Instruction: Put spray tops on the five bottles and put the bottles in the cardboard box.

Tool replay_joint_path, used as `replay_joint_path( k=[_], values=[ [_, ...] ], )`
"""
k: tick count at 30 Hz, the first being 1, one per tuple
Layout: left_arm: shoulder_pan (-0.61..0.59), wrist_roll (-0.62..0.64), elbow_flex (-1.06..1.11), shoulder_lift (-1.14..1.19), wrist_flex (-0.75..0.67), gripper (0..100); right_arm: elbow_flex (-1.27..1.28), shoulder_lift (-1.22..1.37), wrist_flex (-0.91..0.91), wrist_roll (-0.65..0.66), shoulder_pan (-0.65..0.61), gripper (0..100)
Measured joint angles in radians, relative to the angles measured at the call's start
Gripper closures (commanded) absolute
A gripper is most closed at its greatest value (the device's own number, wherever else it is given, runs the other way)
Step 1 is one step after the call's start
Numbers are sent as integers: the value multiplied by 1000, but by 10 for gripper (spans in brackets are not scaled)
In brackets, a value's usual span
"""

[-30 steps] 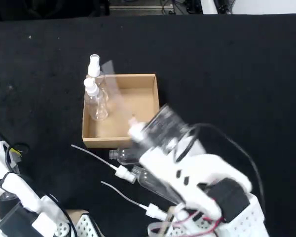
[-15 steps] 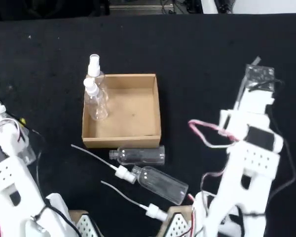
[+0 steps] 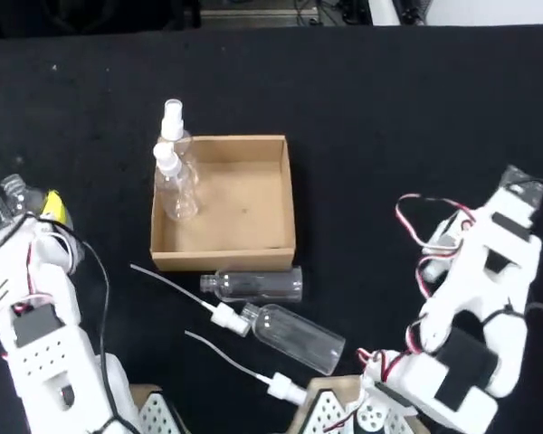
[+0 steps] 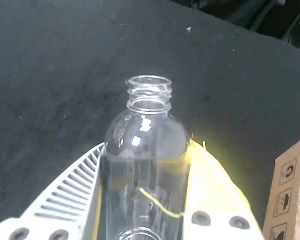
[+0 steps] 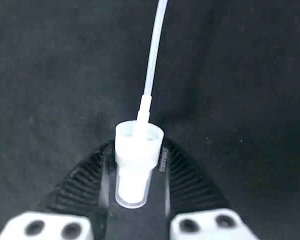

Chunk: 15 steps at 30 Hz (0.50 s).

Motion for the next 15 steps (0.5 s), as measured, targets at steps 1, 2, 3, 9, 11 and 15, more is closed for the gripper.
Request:
replay_joint_path(
  k=[1, 2, 3, 9, 11, 15],
  values=[
    [3, 6, 23, -18, -12, 970, -14, 11, 14, -28, 0, 773],
    [3, 18, 46, -35, -21, 970, -31, 18, 37, -41, -2, 718],
    [3, 34, 66, -54, -26, 970, -49, 25, 71, -44, -12, 668],
    [2, 55, 198, -184, -31, 970, -207, 38, 324, 91, -94, 554],
    [-3, 60, 232, -238, -31, 970, -265, 38, 391, 215, -92, 554],
    [-49, 60, 269, -339, -20, 970, -299, 38, 433, 617, -86, 554]
  ],
)
